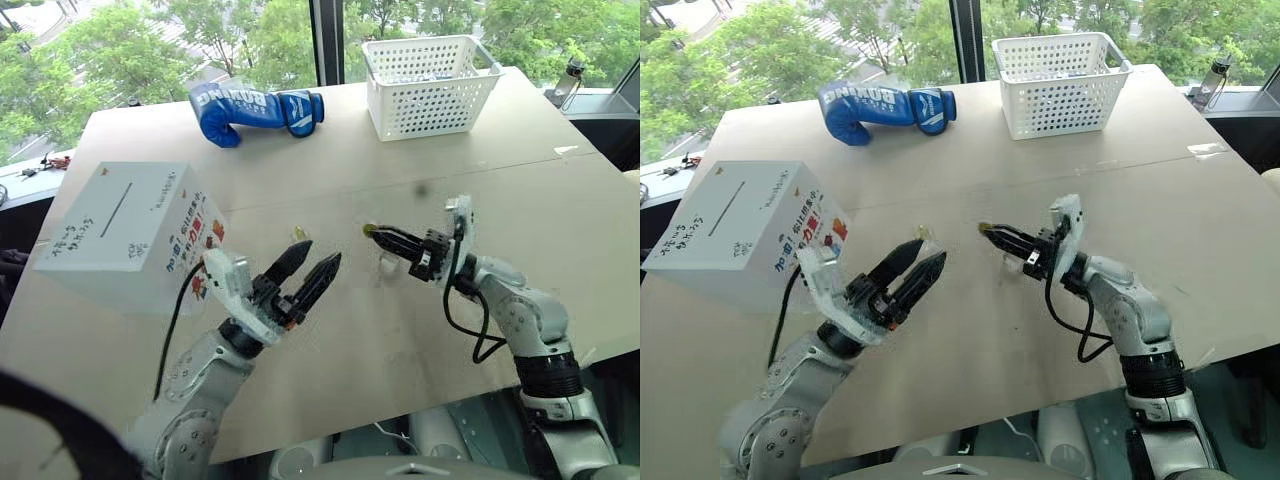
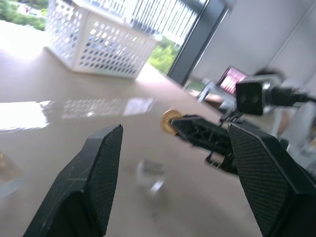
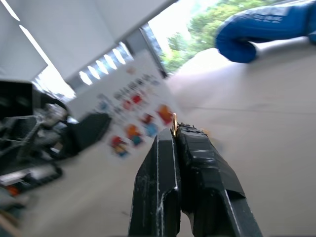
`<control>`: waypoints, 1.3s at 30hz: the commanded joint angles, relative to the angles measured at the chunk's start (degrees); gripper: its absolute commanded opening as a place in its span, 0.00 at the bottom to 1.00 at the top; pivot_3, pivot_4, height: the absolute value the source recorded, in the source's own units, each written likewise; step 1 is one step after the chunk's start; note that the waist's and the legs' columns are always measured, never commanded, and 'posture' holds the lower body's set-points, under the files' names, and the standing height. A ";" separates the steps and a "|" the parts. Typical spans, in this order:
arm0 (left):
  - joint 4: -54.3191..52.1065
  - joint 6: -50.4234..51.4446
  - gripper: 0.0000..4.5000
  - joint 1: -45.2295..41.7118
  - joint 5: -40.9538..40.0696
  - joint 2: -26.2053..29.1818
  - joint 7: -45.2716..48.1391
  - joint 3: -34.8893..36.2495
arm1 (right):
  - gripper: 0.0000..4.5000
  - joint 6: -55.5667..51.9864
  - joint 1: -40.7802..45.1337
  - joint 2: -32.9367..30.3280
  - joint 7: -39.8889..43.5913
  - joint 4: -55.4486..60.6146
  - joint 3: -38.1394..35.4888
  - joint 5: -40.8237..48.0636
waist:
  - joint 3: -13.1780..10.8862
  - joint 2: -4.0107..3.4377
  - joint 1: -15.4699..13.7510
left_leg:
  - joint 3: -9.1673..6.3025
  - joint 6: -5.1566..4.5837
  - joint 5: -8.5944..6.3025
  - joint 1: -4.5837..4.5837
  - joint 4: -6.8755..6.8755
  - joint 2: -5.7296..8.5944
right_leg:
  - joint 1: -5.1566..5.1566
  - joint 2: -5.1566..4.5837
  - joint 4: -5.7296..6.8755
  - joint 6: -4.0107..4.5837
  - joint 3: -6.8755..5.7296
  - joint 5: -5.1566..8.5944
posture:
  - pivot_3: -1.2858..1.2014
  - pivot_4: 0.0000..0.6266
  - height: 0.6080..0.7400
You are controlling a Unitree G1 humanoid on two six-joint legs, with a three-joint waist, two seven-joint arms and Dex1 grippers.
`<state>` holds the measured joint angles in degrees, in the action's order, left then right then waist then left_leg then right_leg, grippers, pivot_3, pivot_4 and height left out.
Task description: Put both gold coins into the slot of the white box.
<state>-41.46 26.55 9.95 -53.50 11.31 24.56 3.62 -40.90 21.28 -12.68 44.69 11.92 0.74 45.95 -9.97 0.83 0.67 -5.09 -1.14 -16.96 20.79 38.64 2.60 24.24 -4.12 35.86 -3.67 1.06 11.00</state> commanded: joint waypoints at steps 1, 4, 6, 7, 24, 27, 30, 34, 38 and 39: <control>-2.73 -0.76 0.77 -1.95 -10.28 -2.30 -0.05 -1.00 | 0.00 -8.25 1.48 0.69 -2.79 5.75 -2.95 12.62 | 0.00 0.00 -0.04 | -0.01 0.00 0.00 0.00 0.00 0.00 | 0.00 0.00 0.00 0.00 -0.01 0.00 | 0.52 0.24 0.85; -2.52 -0.88 0.77 -2.91 -14.53 -2.82 0.09 -1.34 | 0.00 -11.97 2.17 0.68 -5.26 6.76 -4.43 19.16 | 0.00 0.00 0.00 | 0.00 0.00 0.00 0.00 0.00 0.01 | 0.00 0.02 0.00 0.00 -0.03 0.00 | 0.52 0.24 0.85; -2.34 -0.85 0.77 -3.19 -16.59 -2.76 0.22 -1.62 | 0.00 -13.56 2.42 0.57 -6.56 7.12 -5.05 22.59 | 0.00 0.00 0.06 | 0.01 -0.01 0.00 0.00 0.00 0.02 | 0.00 0.03 0.00 0.00 -0.01 0.00 | 0.52 0.24 0.85; -2.29 -0.77 0.77 -3.26 -17.54 -2.67 0.28 -1.83 | 0.00 -14.26 2.49 0.54 -7.16 7.32 -5.35 24.44 | 0.00 0.00 0.10 | 0.02 -0.01 0.00 0.00 0.00 0.02 | 0.00 0.04 0.00 0.00 -0.01 0.00 | 0.52 0.24 0.85; -2.34 -1.10 0.77 -3.55 -20.22 -0.77 1.13 -5.00 | 0.00 -15.79 2.66 -1.27 -8.16 9.76 -3.29 32.67 | 0.00 0.00 0.10 | 0.02 -0.01 0.01 0.00 0.00 0.04 | 0.00 0.06 -0.01 0.00 -0.01 0.01 | 0.52 0.24 0.85; -2.39 -1.28 0.51 -3.35 -20.61 -0.58 1.63 -4.96 | 0.00 -15.57 2.74 -1.43 -8.00 9.78 -2.94 32.49 | 0.00 0.00 0.09 | 0.02 -0.01 0.01 0.00 0.00 0.04 | 0.00 0.06 -0.01 0.00 -0.01 0.01 | 0.52 0.24 0.85; -2.32 -0.99 0.21 -3.30 -20.89 0.05 2.49 -5.15 | 0.00 -15.14 2.95 -1.40 -7.84 9.57 -2.54 31.95 | 0.00 0.00 0.10 | 0.02 -0.01 0.01 0.00 0.00 0.04 | 0.00 0.06 -0.02 0.00 -0.01 0.01 | 0.52 0.24 0.85; -1.86 -0.77 0.02 -3.75 -21.22 0.70 3.23 -5.21 | 0.00 -14.53 3.18 -1.28 -7.61 9.26 -2.31 31.20 | 0.00 -0.01 0.11 | 0.02 -0.01 0.01 0.00 0.00 0.04 | 0.00 0.06 -0.02 0.00 -0.01 0.01 | 0.52 0.24 0.85; -1.43 -0.66 0.02 -3.98 -21.66 1.47 3.78 -5.20 | 0.00 -14.03 3.35 -1.43 -7.45 9.11 -2.02 30.92 | 0.00 0.00 0.09 | 0.01 -0.01 0.01 0.01 0.00 0.04 | 0.00 0.06 -0.02 0.00 -0.01 0.01 | 0.52 0.24 0.85; -1.28 -0.39 0.02 -4.13 -21.74 1.83 3.78 -5.25 | 0.00 -13.97 3.49 -1.51 -7.39 9.06 -1.95 30.91 | 0.00 -0.01 0.09 | 0.02 -0.01 0.01 0.01 0.00 0.04 | 0.00 0.06 -0.03 0.00 -0.01 0.01 | 0.52 0.24 0.85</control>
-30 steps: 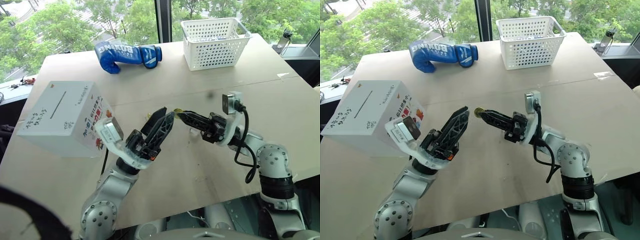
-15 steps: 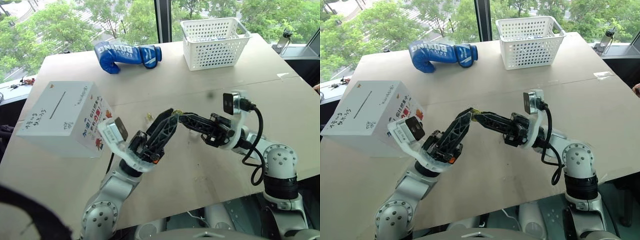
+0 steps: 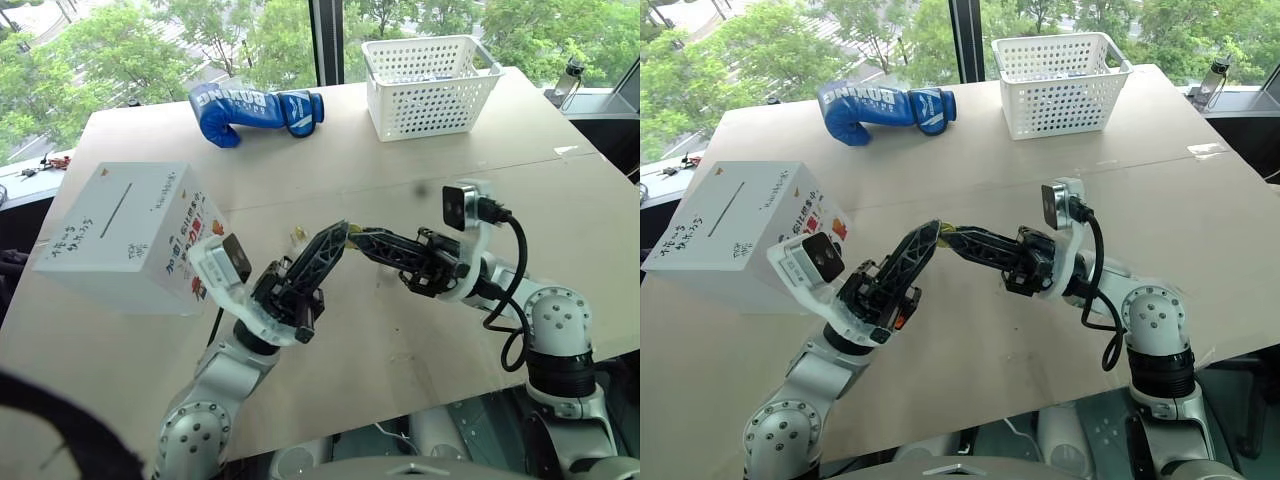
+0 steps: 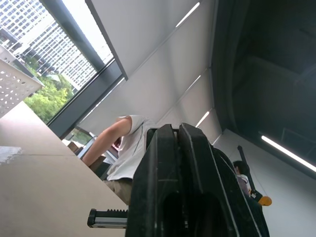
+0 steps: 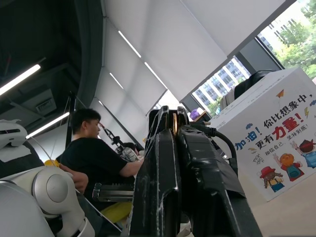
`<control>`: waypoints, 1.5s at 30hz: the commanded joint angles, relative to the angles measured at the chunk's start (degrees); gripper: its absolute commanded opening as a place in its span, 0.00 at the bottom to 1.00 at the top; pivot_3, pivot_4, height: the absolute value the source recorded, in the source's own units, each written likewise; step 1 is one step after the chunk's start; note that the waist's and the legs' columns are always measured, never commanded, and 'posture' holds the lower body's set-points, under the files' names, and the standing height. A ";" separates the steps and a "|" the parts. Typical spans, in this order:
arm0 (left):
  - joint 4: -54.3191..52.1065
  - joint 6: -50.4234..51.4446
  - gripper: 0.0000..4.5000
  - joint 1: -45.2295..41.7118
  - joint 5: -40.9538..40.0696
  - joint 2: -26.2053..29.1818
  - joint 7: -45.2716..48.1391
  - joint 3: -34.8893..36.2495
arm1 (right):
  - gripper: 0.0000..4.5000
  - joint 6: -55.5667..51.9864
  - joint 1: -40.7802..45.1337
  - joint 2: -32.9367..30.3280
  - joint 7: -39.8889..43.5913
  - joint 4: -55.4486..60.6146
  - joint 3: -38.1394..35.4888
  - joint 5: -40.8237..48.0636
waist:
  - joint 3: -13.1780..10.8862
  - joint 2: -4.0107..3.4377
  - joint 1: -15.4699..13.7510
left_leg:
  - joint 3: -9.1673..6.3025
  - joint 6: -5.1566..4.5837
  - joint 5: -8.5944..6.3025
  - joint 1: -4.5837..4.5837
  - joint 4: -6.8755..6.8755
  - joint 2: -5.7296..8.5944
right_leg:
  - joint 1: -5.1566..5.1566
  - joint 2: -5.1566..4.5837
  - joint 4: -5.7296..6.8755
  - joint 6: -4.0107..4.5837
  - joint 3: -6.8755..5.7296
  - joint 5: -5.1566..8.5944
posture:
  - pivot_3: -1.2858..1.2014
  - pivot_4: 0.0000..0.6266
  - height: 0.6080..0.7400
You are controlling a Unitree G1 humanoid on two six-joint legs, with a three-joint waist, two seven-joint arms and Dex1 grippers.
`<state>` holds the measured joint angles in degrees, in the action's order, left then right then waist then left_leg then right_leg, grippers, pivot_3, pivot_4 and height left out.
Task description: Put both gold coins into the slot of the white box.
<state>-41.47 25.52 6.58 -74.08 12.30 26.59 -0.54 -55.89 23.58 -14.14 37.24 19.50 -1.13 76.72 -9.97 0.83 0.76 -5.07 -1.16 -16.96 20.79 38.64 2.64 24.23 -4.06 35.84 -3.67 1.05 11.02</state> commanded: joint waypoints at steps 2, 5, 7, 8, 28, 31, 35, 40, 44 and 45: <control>-1.07 1.28 0.02 -0.96 -1.19 1.60 1.50 -1.44 | 0.00 1.07 1.50 -0.12 0.04 1.44 0.11 0.11 | 0.00 0.00 0.00 | 0.00 0.00 0.00 0.00 0.00 0.00 | 0.00 0.00 0.00 0.00 0.00 0.00 | 0.52 0.24 0.85; -1.07 1.29 0.01 -0.87 -1.48 2.06 0.95 -1.63 | 0.06 0.83 1.92 -0.14 -0.17 1.19 0.35 0.27 | 0.00 0.00 0.00 | -0.01 0.00 0.00 0.00 0.00 0.00 | 0.00 0.00 0.00 0.00 0.00 0.00 | 0.52 0.24 0.85; -1.09 1.12 0.00 -0.76 -1.48 2.12 0.61 -1.60 | 0.21 0.48 2.01 -0.06 -0.46 0.89 0.39 0.89 | 0.00 0.00 0.01 | 0.00 0.00 0.00 0.00 0.00 0.00 | 0.00 0.00 -0.01 0.00 0.00 0.00 | 0.52 0.24 0.85; -1.14 1.01 0.00 -0.69 -1.48 2.15 0.50 -1.61 | 0.32 0.40 1.96 0.00 -0.57 0.89 0.41 1.15 | 0.00 0.00 0.00 | -0.01 0.00 0.00 0.00 0.00 0.00 | 0.00 0.00 -0.01 0.00 0.00 0.00 | 0.52 0.24 0.85; 0.89 6.43 0.00 -15.10 -3.87 37.27 -30.95 30.85 | 0.99 20.05 12.36 -7.56 11.72 -3.76 4.29 -27.82 | -0.18 0.04 0.33 | 0.03 0.07 0.04 -0.03 -0.17 -0.01 | 0.15 0.07 0.02 -0.02 0.06 0.00 | 0.52 0.24 0.85; 5.37 10.90 0.00 -16.06 -7.40 45.11 -31.04 36.36 | 0.99 24.69 14.40 -7.95 14.16 -4.40 6.91 -33.84 | -0.18 0.06 0.23 | 0.00 0.35 0.19 0.11 -0.29 0.01 | 0.35 0.07 0.03 -0.03 0.02 0.01 | 0.52 0.24 0.85; 12.98 18.77 0.00 -12.56 -5.16 52.46 -28.22 44.47 | 0.99 26.01 16.80 -6.24 14.67 -4.73 7.84 -35.74 | -0.20 0.05 0.21 | -0.02 0.37 0.15 0.43 -0.45 0.01 | 0.72 0.02 -0.01 -0.16 0.03 0.10 | 0.52 0.24 0.85; 20.28 23.11 0.00 -3.45 3.46 52.12 -18.19 51.45 | 0.99 28.41 17.84 -5.97 16.28 -5.39 9.80 -39.74 | -0.24 -0.03 1.22 | 0.01 0.41 0.17 1.11 -0.43 0.07 | 1.49 0.02 0.11 -0.16 0.04 0.09 | 0.52 0.24 0.85; 25.02 24.24 0.00 0.84 6.60 50.04 -9.60 55.01 | 0.99 29.04 18.31 -5.01 16.23 -5.73 10.66 -41.64 | -0.24 -0.03 1.48 | 0.01 0.41 0.16 1.15 -0.43 0.01 | 1.48 0.00 0.07 -0.15 0.05 0.09 | 0.52 0.24 0.85; 26.01 24.27 0.00 1.11 6.98 49.78 -7.66 55.58 | 0.99 29.24 18.22 -4.81 16.35 -5.83 10.78 -42.00 | -0.24 -0.03 1.49 | 0.02 0.41 0.16 1.14 -0.43 0.01 | 1.48 -0.01 0.07 -0.15 0.05 0.09 | 0.52 0.24 0.85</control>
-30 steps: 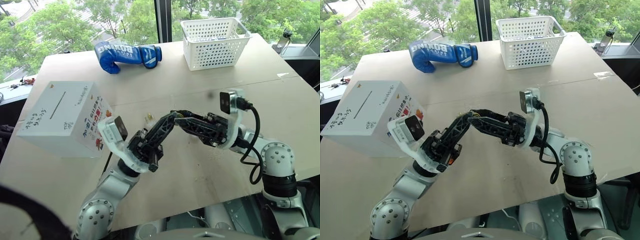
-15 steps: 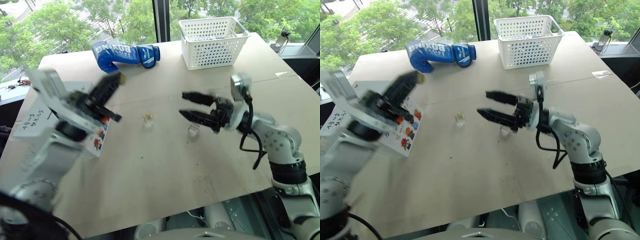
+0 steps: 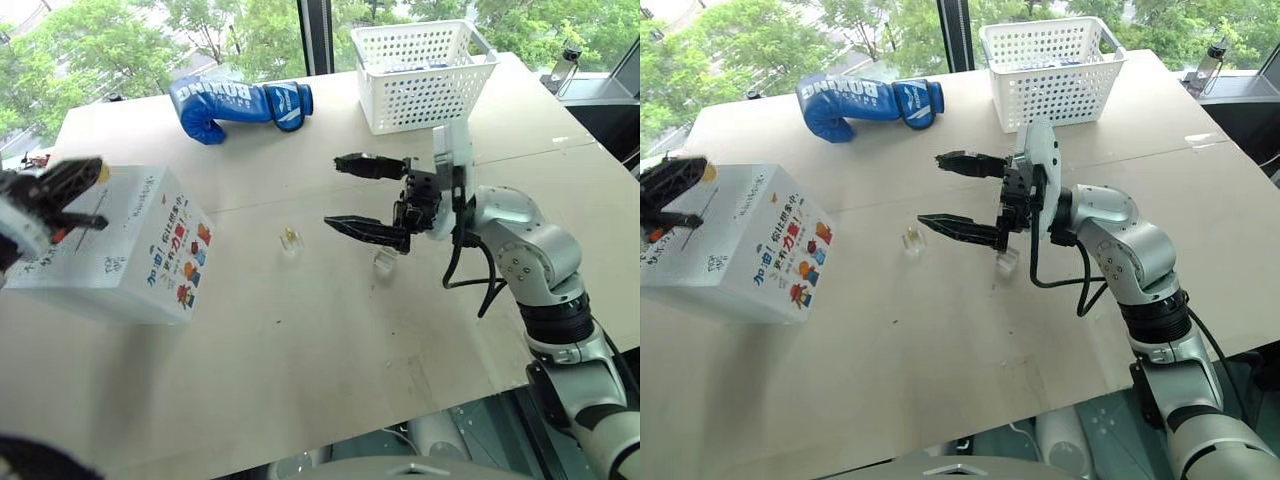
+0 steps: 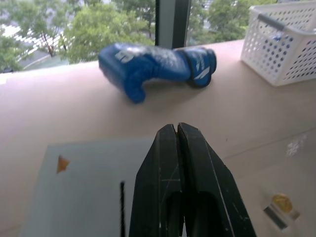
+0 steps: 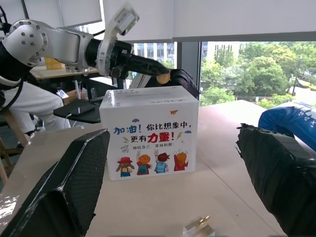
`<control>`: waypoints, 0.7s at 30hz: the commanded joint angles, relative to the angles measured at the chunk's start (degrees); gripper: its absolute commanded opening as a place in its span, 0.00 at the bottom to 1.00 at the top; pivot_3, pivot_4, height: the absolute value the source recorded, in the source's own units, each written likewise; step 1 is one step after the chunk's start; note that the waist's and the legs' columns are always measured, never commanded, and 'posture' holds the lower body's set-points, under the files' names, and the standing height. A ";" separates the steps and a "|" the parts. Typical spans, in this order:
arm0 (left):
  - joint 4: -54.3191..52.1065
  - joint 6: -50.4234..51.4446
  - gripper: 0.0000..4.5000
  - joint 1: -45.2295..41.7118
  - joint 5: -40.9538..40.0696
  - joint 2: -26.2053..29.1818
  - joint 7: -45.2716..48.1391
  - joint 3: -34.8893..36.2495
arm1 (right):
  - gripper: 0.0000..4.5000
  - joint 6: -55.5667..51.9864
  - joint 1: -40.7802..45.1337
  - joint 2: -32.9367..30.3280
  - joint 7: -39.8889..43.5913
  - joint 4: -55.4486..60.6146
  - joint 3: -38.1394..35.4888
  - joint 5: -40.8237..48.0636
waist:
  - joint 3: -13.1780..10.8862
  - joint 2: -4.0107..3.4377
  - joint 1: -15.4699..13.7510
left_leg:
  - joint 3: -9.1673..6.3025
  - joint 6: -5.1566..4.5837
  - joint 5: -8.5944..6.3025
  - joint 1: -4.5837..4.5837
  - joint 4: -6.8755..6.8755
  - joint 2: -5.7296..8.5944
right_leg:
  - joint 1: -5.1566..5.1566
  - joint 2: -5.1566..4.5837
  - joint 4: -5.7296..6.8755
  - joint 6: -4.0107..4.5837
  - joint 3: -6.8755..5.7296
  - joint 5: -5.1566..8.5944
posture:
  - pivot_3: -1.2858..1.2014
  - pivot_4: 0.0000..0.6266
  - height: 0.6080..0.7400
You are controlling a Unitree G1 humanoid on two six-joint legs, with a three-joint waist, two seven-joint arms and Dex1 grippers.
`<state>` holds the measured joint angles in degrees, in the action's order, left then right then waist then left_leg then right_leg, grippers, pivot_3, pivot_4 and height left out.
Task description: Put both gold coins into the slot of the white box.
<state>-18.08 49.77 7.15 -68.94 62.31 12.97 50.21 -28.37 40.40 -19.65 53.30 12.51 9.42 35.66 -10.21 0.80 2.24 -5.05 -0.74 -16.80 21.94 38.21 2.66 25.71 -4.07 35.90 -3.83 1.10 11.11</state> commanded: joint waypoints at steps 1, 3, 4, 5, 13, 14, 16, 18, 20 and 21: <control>3.56 -0.08 0.00 0.94 2.78 -0.29 7.99 5.13 | 0.99 1.96 1.22 0.85 0.47 1.03 0.35 -1.33 | 0.00 0.00 0.03 | -0.01 0.00 0.00 0.00 0.01 0.00 | 0.00 -0.01 0.00 0.00 0.00 0.00 | 0.52 0.24 0.85; 5.21 0.27 0.00 1.55 4.75 -0.08 10.99 5.14 | 0.99 2.57 0.83 1.00 0.86 0.76 0.68 -2.22 | 0.00 0.00 -0.02 | -0.02 0.00 0.00 0.00 0.01 0.00 | 0.00 -0.01 0.01 0.00 -0.02 0.00 | 0.52 0.24 0.85; 6.09 0.58 0.00 1.63 5.25 -0.14 12.64 5.12 | 0.99 2.77 0.62 1.05 1.00 0.75 0.78 -2.50 | 0.00 0.01 -0.05 | -0.03 0.00 0.00 0.00 0.02 0.00 | 0.00 -0.02 0.01 0.00 -0.02 0.00 | 0.52 0.24 0.85; 6.84 0.82 0.00 1.49 5.56 -0.27 13.90 5.10 | 0.99 2.91 0.45 1.12 1.07 0.76 0.83 -2.68 | 0.00 0.01 -0.06 | -0.03 0.00 0.00 0.00 0.02 0.00 | 0.00 -0.04 0.02 0.00 -0.02 0.00 | 0.52 0.24 0.85; 10.70 2.77 0.00 0.88 8.83 -0.84 20.35 2.84 | 0.99 2.77 -0.74 1.80 0.67 1.87 0.90 -3.33 | 0.01 0.00 0.02 | -0.02 0.00 0.00 -0.03 0.03 -0.01 | -0.01 -0.07 0.06 0.01 0.00 -0.01 | 0.52 0.24 0.85; 10.87 2.62 0.00 0.88 9.73 -0.77 20.71 2.55 | 0.99 2.64 -0.84 1.88 0.53 2.07 0.86 -3.33 | 0.01 0.00 0.03 | -0.02 0.00 0.00 -0.03 0.03 -0.01 | -0.01 -0.08 0.06 0.01 0.00 -0.01 | 0.52 0.24 0.85; 11.00 2.88 0.00 0.37 10.57 -0.87 21.03 2.26 | 0.99 2.54 -0.98 2.00 0.27 2.31 0.77 -3.37 | 0.02 0.00 0.08 | 0.00 0.00 0.00 -0.05 0.03 -0.02 | -0.01 -0.09 0.08 0.01 0.02 -0.01 | 0.52 0.24 0.85; 11.08 3.03 0.00 -0.16 11.38 -0.98 21.46 1.99 | 0.99 2.53 -1.05 2.14 -0.04 2.49 0.71 -3.40 | 0.02 0.00 0.07 | 0.00 0.01 0.00 -0.06 0.03 -0.02 | -0.01 -0.09 0.11 0.01 0.03 -0.01 | 0.52 0.24 0.85; 12.02 2.64 0.00 -0.58 12.72 -0.97 22.35 1.19 | 0.99 2.67 -0.90 2.46 -0.43 2.45 0.67 -3.48 | 0.03 -0.02 0.07 | 0.00 0.01 0.00 -0.06 0.04 -0.02 | -0.01 -0.09 0.12 0.01 0.04 -0.01 | 0.52 0.24 0.85; 12.88 2.37 0.00 -0.84 13.45 -0.96 22.87 0.76 | 0.99 2.71 -0.81 2.61 -0.57 2.40 0.68 -3.52 | 0.03 -0.02 0.06 | 0.00 0.01 0.00 -0.07 0.04 -0.02 | -0.01 -0.09 0.14 0.01 0.04 -0.01 | 0.52 0.24 0.85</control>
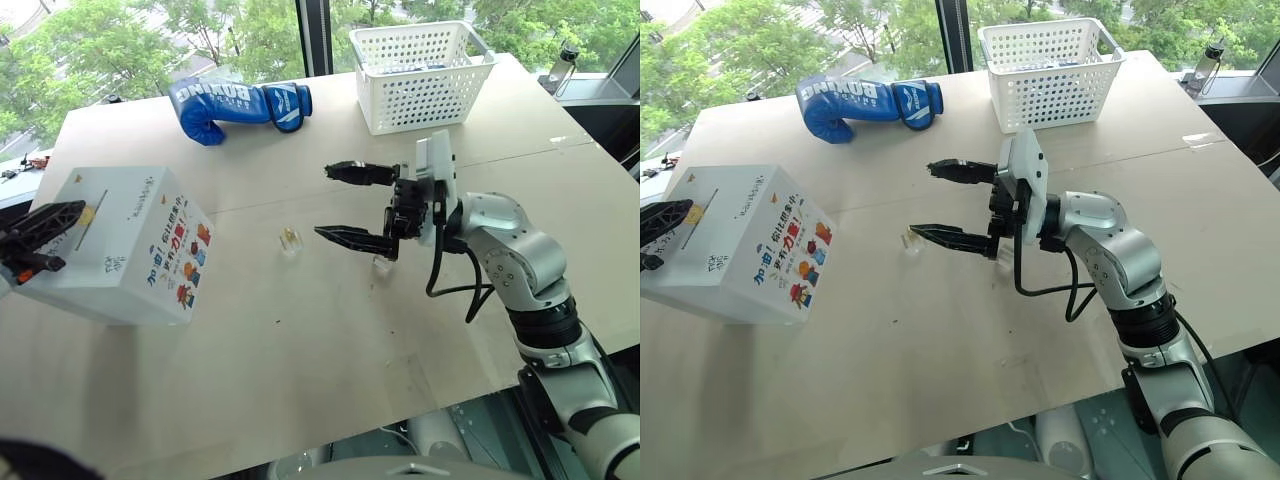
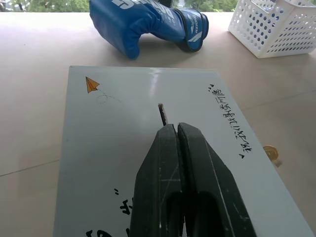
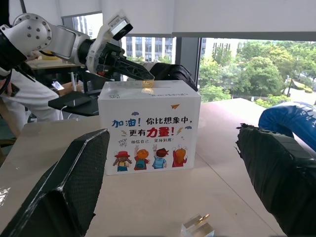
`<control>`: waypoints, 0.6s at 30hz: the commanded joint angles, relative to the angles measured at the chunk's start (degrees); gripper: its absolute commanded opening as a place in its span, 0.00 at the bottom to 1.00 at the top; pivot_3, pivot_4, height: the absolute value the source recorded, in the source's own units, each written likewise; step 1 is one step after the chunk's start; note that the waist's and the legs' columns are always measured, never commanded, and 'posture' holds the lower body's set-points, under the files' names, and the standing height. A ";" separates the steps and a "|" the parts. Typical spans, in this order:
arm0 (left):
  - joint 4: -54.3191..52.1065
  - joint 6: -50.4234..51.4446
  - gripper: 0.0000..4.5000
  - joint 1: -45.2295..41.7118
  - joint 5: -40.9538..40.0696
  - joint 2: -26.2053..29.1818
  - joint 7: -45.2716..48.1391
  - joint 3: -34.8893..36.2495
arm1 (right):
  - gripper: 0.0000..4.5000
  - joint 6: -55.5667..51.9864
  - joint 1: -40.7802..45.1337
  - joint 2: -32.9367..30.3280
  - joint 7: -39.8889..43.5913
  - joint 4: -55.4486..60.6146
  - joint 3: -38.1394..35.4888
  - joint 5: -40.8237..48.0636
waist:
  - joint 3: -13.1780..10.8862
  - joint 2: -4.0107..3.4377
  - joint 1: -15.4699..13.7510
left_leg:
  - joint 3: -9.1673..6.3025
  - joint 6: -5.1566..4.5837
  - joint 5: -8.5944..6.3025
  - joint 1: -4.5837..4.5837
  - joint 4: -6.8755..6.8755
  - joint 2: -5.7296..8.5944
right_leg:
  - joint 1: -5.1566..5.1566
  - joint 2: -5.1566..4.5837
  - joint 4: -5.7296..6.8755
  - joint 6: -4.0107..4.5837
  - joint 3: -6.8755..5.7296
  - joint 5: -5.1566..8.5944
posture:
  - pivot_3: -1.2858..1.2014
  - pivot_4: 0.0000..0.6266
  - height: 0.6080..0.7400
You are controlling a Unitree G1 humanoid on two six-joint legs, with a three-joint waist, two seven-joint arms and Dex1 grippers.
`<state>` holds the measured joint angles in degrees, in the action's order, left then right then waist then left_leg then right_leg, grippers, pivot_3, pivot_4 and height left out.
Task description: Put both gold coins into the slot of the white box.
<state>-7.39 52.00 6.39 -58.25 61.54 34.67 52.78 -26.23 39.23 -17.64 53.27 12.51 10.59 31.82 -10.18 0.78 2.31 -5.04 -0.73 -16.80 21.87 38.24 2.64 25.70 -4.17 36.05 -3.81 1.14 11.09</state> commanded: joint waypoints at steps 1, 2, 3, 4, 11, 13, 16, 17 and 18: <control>2.76 0.14 0.00 -0.22 3.38 -0.17 1.40 -2.01 | 0.99 0.59 0.38 0.68 -0.61 2.41 -0.47 0.28 | 0.01 -0.02 -0.02 | 0.00 0.00 0.00 -0.01 0.00 0.00 | 0.00 0.00 0.03 0.00 0.00 0.00 | 0.52 0.24 0.85; 3.42 0.01 0.00 -0.35 4.09 -0.14 1.78 -2.20 | 0.99 0.57 0.37 0.73 -0.66 2.48 -0.44 0.29 | 0.01 -0.02 -0.02 | 0.00 0.01 0.01 -0.02 0.01 0.00 | 0.00 0.00 0.06 0.00 0.00 0.00 | 0.52 0.24 0.85; 3.89 0.10 0.00 -0.58 4.51 -0.17 1.97 -2.23 | 0.99 0.52 0.35 0.77 -0.69 2.56 -0.44 0.34 | 0.01 -0.02 -0.03 | 0.00 0.03 0.02 -0.04 0.02 0.00 | 0.00 -0.01 0.11 0.00 0.00 0.00 | 0.52 0.24 0.85; 4.79 0.04 0.00 -0.89 5.18 -0.10 1.96 -2.26 | 0.99 0.45 0.35 0.85 -0.75 2.67 -0.41 0.36 | 0.02 -0.02 -0.02 | 0.00 0.04 0.03 -0.06 0.03 0.00 | 0.00 -0.01 0.16 0.00 0.01 0.00 | 0.52 0.24 0.85; 7.10 1.15 0.00 -2.37 6.74 -0.71 1.92 -2.16 | 0.99 0.16 0.33 1.18 -1.34 3.12 -0.23 0.43 | 0.02 -0.03 0.31 | 0.07 0.18 0.11 -0.27 0.07 -0.01 | 0.02 0.00 0.62 0.02 0.13 0.00 | 0.52 0.24 0.85; 6.72 1.75 0.00 -2.57 6.97 -1.06 1.52 -2.75 | 0.99 0.10 0.25 1.22 -1.52 3.28 -0.17 0.44 | 0.02 -0.03 0.40 | 0.09 0.23 0.13 -0.33 0.07 -0.02 | 0.02 0.01 0.71 0.03 0.16 0.00 | 0.52 0.24 0.85; 6.04 2.33 0.00 -3.18 7.20 -1.49 0.70 -3.11 | 0.99 0.06 0.09 1.24 -1.59 3.46 -0.16 0.47 | 0.02 -0.04 0.39 | 0.10 0.25 0.15 -0.35 0.07 -0.03 | 0.02 0.02 0.75 0.05 0.17 -0.02 | 0.52 0.24 0.85; 5.70 2.58 0.00 -3.35 7.22 -1.56 0.41 -3.03 | 0.99 0.07 0.00 1.27 -1.61 3.53 -0.13 0.43 | 0.03 -0.04 0.37 | 0.10 0.25 0.15 -0.35 0.07 -0.03 | 0.02 0.02 0.76 0.05 0.17 -0.02 | 0.52 0.24 0.85; 5.28 2.87 0.00 -3.51 7.20 -1.66 -0.01 -2.87 | 0.99 0.07 -0.05 1.31 -1.62 3.57 -0.13 0.40 | 0.03 -0.04 0.34 | 0.10 0.25 0.15 -0.35 0.08 -0.03 | 0.02 0.01 0.76 0.05 0.17 -0.02 | 0.52 0.24 0.85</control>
<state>-2.88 53.17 1.93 -53.52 60.47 36.82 50.93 -26.52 39.17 -16.56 51.85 13.28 10.61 31.75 -10.16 0.74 2.65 -4.95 -0.48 -16.65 21.51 38.32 2.61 25.72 -4.15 36.81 -3.76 1.31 11.07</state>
